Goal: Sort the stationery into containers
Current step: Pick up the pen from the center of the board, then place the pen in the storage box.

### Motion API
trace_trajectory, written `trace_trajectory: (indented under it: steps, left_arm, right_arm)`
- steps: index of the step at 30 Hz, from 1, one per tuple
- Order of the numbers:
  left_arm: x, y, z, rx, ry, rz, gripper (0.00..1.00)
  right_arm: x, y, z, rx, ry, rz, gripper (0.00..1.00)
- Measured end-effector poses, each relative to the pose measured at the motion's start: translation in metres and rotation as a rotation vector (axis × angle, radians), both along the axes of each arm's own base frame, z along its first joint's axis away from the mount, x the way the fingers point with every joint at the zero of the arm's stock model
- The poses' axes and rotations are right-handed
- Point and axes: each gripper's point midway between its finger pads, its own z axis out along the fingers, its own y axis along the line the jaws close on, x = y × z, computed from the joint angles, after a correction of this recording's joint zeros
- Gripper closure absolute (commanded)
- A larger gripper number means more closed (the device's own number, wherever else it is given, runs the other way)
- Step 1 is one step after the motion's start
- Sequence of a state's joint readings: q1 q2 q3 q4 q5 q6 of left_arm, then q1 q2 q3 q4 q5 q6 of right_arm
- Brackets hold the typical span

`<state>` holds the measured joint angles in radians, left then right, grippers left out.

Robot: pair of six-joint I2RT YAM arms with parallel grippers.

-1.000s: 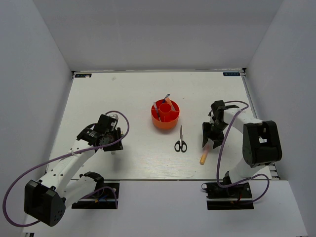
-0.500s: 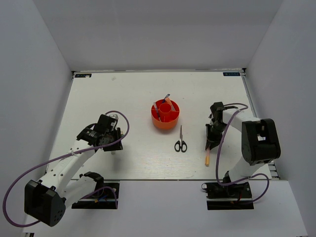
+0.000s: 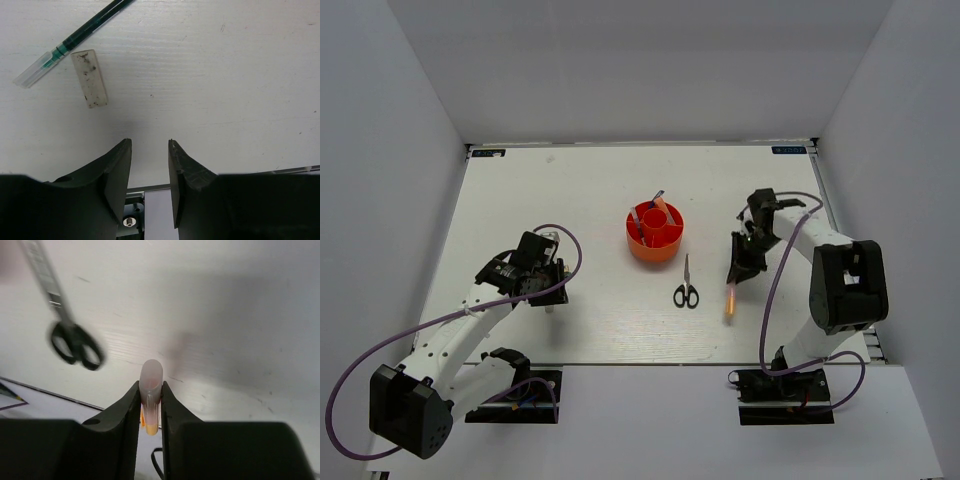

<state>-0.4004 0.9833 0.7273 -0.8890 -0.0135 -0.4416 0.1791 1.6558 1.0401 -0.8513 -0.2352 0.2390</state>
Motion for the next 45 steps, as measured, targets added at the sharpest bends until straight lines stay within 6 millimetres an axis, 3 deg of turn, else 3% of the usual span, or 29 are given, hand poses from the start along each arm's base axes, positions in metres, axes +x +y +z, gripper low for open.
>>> trace_trajectory:
  steps: [3,5,9,16,20,23,28,35,44,45]
  left_arm:
    - [0.0,0.0,0.0,0.0,0.0,0.003,0.54]
    - [0.001,0.001,0.0,0.0,-0.001,0.008,0.54]
    - [0.002,0.004,-0.001,-0.002,-0.005,0.021,0.54]
    - [0.003,0.006,-0.003,-0.016,0.001,0.038,0.54]
    - [0.005,0.006,-0.003,-0.024,0.0,0.047,0.54]
    - [0.006,0.007,-0.003,-0.024,0.0,0.049,0.54]
    - [0.006,0.007,-0.005,-0.023,0.009,0.048,0.55]
    - [0.006,0.007,-0.005,-0.027,0.013,0.049,0.55]
    - [0.006,0.005,-0.005,-0.035,0.017,0.045,0.55]
    - [0.006,0.005,-0.005,-0.036,0.017,0.045,0.53]
  right_arm:
    - [0.037,0.016,0.03,0.085,-0.137,0.062,1.0]
    - [0.072,0.03,0.056,0.153,-0.288,0.116,1.0]
    - [0.123,0.056,0.107,0.259,-0.578,0.227,1.0]
    - [0.17,0.111,0.178,0.469,-0.982,0.407,1.0]
    - [0.189,0.136,0.199,0.549,-1.122,0.457,1.0]
    - [0.2,0.15,0.194,0.571,-1.157,0.469,1.0]
    - [0.209,0.163,0.165,0.562,-1.135,0.479,1.0]
    - [0.206,0.166,0.146,0.521,-1.163,0.533,1.0]
    - [0.184,0.159,0.095,0.427,-1.15,0.655,1.0]
    - [0.181,0.159,0.091,0.424,-1.146,0.664,0.94]
